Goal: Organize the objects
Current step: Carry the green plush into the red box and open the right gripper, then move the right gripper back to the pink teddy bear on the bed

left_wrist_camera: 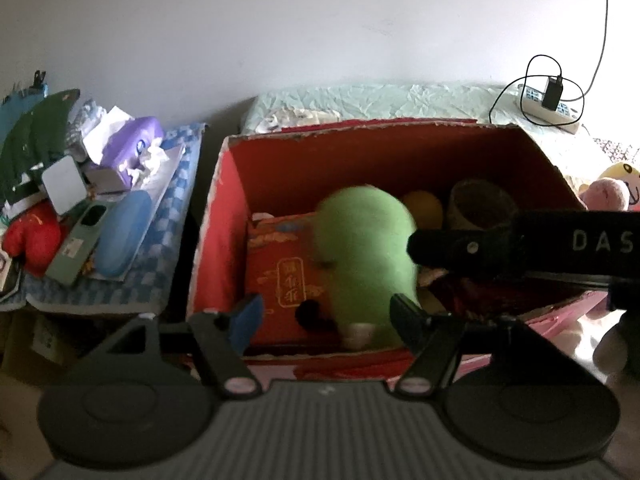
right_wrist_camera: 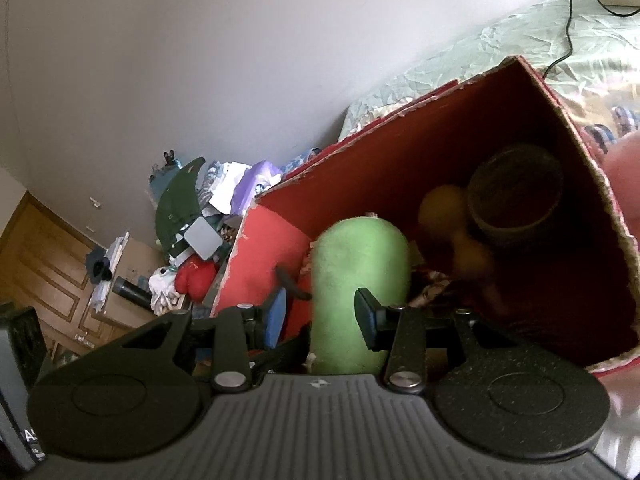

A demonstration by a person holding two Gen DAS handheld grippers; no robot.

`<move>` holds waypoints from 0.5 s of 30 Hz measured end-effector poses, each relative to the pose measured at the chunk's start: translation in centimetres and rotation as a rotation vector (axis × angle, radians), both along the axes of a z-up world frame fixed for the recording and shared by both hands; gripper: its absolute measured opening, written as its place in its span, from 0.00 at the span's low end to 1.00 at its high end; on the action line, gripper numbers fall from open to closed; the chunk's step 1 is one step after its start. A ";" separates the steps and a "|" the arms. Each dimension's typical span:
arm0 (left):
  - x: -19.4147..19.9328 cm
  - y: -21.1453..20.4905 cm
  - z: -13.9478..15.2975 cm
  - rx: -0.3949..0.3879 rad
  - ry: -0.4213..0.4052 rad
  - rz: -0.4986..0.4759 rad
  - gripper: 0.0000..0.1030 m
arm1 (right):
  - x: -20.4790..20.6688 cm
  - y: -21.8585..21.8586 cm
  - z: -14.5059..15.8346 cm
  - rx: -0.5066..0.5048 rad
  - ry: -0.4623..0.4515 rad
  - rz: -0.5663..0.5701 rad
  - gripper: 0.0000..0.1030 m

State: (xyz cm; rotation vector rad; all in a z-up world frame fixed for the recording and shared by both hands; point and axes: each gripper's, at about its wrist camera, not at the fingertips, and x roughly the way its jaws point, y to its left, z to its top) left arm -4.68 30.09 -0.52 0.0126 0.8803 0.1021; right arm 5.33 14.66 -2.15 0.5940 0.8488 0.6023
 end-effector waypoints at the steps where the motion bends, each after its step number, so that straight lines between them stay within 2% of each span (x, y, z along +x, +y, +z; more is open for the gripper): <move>1: 0.0 0.0 0.0 -0.005 0.001 0.002 0.69 | 0.0 0.0 0.0 -0.003 -0.002 -0.004 0.41; 7: 0.2 0.1 -0.1 -0.039 0.008 0.002 0.69 | 0.5 -0.4 -0.2 -0.053 0.004 -0.049 0.41; 15: 1.1 0.2 -0.5 -0.081 0.023 -0.015 0.66 | 1.3 -1.0 -0.2 -0.045 0.006 -0.065 0.42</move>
